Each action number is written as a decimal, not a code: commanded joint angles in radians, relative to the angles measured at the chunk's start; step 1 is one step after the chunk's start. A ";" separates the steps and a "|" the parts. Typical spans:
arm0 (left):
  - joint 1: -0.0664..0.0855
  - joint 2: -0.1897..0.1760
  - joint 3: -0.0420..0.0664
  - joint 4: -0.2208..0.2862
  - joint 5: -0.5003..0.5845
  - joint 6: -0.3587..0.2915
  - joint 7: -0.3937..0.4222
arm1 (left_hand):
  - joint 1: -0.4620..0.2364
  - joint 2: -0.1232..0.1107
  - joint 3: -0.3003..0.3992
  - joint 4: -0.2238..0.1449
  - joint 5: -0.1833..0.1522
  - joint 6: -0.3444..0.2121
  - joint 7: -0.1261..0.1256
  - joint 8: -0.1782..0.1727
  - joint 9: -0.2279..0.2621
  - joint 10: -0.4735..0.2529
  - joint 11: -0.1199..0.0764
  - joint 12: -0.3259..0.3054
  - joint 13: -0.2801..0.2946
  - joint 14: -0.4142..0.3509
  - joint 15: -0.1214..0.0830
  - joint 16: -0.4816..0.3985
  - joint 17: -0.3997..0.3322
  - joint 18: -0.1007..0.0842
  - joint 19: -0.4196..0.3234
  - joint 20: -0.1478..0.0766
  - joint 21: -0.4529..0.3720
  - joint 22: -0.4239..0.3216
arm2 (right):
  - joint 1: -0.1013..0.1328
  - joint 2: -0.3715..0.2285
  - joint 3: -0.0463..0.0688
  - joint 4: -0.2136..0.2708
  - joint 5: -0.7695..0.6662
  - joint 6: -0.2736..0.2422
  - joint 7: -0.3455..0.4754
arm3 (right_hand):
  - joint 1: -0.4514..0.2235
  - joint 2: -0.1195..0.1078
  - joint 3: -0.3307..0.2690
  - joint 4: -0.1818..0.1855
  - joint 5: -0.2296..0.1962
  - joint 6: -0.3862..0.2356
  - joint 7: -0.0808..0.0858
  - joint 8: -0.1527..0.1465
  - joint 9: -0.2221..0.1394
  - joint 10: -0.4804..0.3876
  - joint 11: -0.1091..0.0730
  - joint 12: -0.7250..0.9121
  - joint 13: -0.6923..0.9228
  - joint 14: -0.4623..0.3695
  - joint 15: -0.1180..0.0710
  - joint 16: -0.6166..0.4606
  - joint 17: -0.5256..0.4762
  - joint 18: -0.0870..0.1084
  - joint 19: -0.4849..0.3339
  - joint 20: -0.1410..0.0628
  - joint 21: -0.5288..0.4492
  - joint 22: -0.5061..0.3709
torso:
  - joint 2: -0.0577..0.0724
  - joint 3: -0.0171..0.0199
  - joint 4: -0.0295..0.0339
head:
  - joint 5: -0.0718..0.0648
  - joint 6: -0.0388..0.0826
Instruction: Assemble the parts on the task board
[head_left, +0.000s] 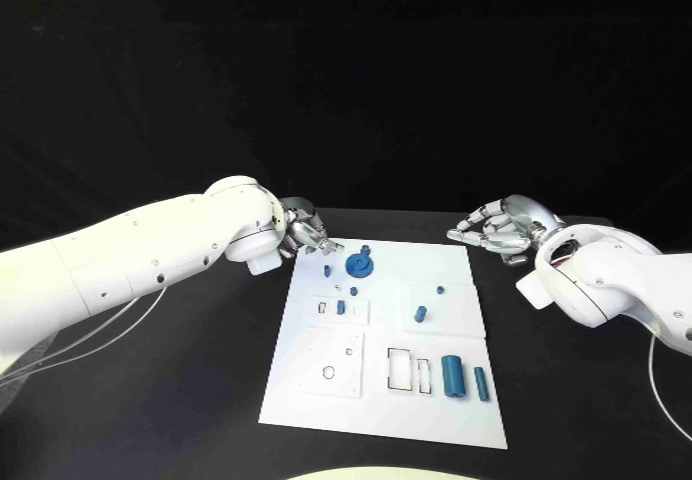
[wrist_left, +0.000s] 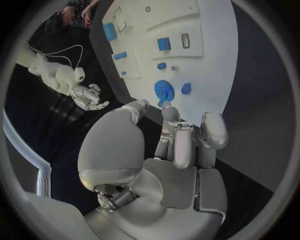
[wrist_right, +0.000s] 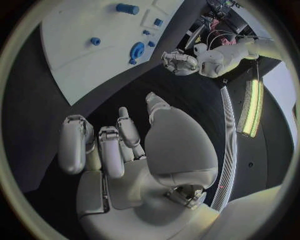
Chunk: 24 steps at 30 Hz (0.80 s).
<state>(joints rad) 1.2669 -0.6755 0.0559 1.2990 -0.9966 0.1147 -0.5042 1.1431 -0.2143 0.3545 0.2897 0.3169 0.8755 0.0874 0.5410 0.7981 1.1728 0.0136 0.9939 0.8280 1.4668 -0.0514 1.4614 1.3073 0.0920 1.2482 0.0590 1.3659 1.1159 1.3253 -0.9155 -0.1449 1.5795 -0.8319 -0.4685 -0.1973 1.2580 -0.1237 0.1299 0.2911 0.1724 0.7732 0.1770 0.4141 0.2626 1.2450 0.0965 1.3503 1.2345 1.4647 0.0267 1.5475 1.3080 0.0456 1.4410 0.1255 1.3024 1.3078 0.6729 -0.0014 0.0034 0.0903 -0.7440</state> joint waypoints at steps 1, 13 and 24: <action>0.003 0.021 -0.002 -0.037 -0.053 0.080 0.014 | 0.008 0.001 -0.009 0.002 0.004 -0.005 0.001 -0.005 -0.002 -0.006 0.001 -0.003 -0.003 0.032 0.007 -0.004 0.066 0.009 -0.005 0.002 -0.005 -0.006 | 0.000 0.000 0.000 0.001 -0.013 0.007 0.002 | -0.009 -0.003 -0.004 0.001 -0.005 -0.009 -0.001 0.004 -0.001 -0.003 -0.001 -0.005 0.000 0.089 -0.007 -0.004 0.191 0.016 -0.004 -0.002 -0.002 0.105 | 0.002 -0.0009 -0.0009 | 0.003 0.000; 0.002 0.095 -0.026 -0.168 -0.074 0.120 0.003 | -0.021 0.009 -0.029 0.005 -0.003 0.001 0.004 -0.007 -0.009 -0.007 0.005 0.005 -0.003 0.030 0.011 -0.003 0.066 0.009 -0.005 0.009 -0.007 -0.003 | 0.000 -0.003 0.000 0.000 -0.019 0.007 0.003 | -0.008 -0.001 -0.005 0.000 -0.004 -0.009 -0.001 0.005 -0.001 -0.003 -0.001 -0.006 0.000 0.088 -0.007 -0.004 0.191 0.016 -0.004 -0.002 -0.003 0.104 | 0.002 -0.0009 -0.0007 | 0.004 -0.007; 0.002 0.121 -0.030 -0.214 -0.061 0.168 -0.003 | -0.037 0.014 -0.042 0.005 -0.009 0.007 0.002 -0.005 -0.012 -0.001 0.004 0.016 0.004 0.031 0.011 0.000 0.069 0.007 0.003 0.010 -0.003 0.006 | 0.000 -0.002 0.000 -0.003 -0.020 0.006 0.003 | -0.008 -0.001 -0.005 0.000 -0.004 -0.009 -0.001 0.005 -0.001 -0.003 -0.001 -0.006 0.000 0.088 -0.007 -0.004 0.191 0.016 -0.004 -0.002 -0.003 0.104 | 0.000 0.0015 0.0006 | 0.002 -0.015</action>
<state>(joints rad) 1.2678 -0.5583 0.0257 1.0877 -1.0586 0.2293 -0.5062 1.1151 -0.1999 0.3200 0.2938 0.3111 0.8756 0.0873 0.5390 0.7874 1.1721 0.0144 1.0054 0.8312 1.4669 -0.0444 1.4615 1.3073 0.0919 1.2473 0.0679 1.3660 1.1205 1.3253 -0.9181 -0.1447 1.5773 -0.8386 -0.4683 -0.1990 1.2581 -0.1237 0.1300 0.2910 0.1724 0.7732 0.1770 0.4140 0.2627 1.2450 0.0965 1.3503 1.2346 1.4647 0.0267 1.5475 1.3077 0.0455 1.4410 0.1255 1.3028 1.3075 0.6736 -0.0008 0.0027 0.0924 -0.7580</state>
